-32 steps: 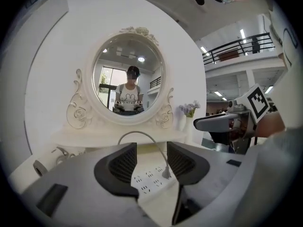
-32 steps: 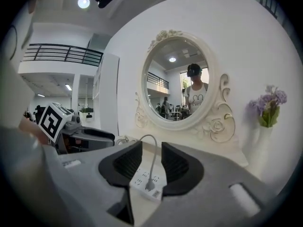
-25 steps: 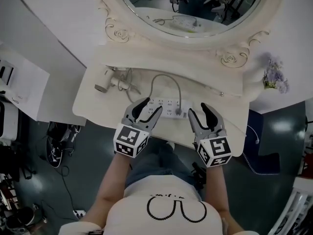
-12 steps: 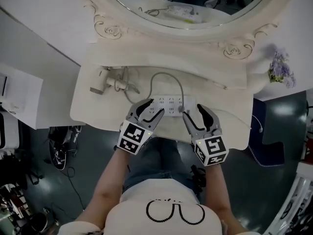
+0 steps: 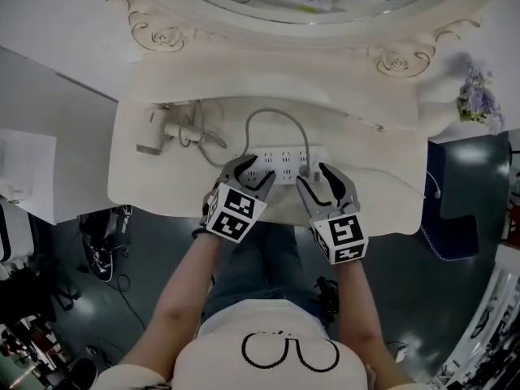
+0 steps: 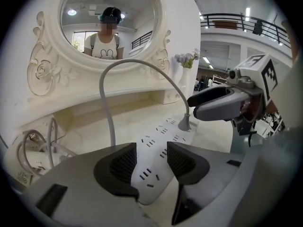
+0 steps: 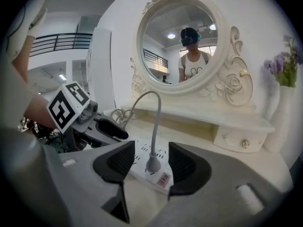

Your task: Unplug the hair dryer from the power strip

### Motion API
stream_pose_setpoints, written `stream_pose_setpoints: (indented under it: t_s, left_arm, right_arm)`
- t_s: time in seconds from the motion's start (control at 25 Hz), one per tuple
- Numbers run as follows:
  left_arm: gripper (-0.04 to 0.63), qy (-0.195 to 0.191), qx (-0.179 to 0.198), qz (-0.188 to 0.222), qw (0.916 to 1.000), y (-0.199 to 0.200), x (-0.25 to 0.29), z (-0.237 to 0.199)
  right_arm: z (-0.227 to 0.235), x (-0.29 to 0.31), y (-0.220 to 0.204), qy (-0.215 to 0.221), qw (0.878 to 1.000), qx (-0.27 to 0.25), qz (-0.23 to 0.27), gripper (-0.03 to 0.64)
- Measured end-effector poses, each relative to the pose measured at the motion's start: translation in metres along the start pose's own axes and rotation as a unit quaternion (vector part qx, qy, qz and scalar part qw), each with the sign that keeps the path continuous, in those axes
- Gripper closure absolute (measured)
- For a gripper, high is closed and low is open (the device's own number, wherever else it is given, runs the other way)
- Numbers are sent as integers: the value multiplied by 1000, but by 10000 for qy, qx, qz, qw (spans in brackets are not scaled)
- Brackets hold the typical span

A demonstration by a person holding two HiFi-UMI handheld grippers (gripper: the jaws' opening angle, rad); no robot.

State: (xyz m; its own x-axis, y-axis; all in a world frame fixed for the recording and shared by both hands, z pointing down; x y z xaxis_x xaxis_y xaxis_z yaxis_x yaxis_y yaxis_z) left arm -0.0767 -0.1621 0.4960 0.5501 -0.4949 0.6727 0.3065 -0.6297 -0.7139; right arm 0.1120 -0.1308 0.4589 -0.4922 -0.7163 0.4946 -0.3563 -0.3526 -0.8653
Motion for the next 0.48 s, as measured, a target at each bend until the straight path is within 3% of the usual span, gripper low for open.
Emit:
stream_pose_setpoints:
  t_s: [0.4,0.48]
  left_arm:
    - [399,-49,-16,17,10000,-1,0,0]
    - [399,-39,-55,86,9999,-3,0,0]
  right_arm:
    - [-10,23,-13,-123,9978,-484,-427,443]
    - [-12,26,-17,-151,9970,-604,-460,511]
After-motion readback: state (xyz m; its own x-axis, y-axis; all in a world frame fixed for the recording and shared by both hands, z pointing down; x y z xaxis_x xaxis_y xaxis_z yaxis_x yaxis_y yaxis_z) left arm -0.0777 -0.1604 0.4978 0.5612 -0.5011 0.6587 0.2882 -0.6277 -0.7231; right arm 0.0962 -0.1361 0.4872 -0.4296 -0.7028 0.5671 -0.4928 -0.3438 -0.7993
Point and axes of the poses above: the fingertips, and each gripper's own axes: x forward along the fingers, z to its right, y out of its top, the point moved 10 cm from there along -x, backward along the fingers, and after that the axes turned 9 degrees about -x, right-handed, at the moved point
